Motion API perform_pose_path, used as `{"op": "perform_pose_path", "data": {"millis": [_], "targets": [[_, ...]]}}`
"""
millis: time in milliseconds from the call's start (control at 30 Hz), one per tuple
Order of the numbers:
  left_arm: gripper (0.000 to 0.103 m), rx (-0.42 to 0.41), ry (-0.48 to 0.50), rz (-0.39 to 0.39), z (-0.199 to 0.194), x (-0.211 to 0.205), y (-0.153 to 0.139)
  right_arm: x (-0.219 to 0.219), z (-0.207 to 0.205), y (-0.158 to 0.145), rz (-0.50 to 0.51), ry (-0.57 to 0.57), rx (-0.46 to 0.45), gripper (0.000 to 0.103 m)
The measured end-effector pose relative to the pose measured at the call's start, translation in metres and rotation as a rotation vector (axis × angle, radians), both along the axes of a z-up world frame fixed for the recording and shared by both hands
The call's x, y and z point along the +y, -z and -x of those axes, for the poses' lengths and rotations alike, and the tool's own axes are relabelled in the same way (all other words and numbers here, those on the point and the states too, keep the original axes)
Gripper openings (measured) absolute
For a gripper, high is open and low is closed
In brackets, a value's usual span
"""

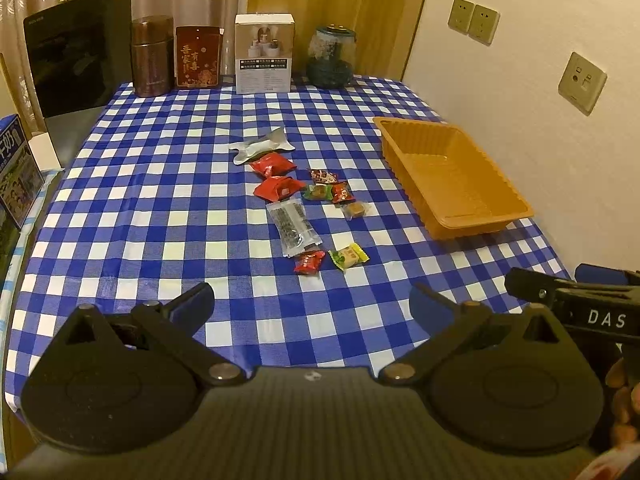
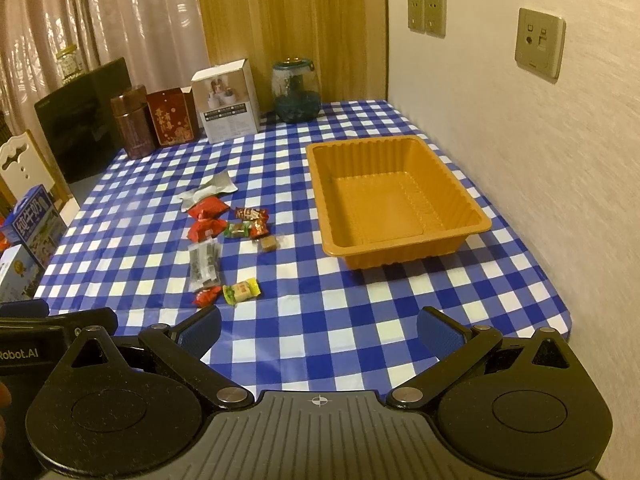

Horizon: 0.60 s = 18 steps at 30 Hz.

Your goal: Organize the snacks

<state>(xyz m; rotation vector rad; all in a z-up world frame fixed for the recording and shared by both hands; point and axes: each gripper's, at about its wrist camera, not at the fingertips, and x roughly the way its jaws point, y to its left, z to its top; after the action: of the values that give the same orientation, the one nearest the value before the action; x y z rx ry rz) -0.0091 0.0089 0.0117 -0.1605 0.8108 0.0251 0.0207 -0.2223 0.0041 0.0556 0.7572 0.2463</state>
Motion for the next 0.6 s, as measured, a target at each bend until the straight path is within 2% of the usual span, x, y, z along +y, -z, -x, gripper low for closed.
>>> {"op": "perform_pose_path", "data": {"millis": [600], "targets": [[0.103,0.000,-0.001,0.000,-0.0003,-0.0036,-0.0006,0.0009,0.0013,-0.0017,-0.002,0.001,-0.002,0.103]]}}
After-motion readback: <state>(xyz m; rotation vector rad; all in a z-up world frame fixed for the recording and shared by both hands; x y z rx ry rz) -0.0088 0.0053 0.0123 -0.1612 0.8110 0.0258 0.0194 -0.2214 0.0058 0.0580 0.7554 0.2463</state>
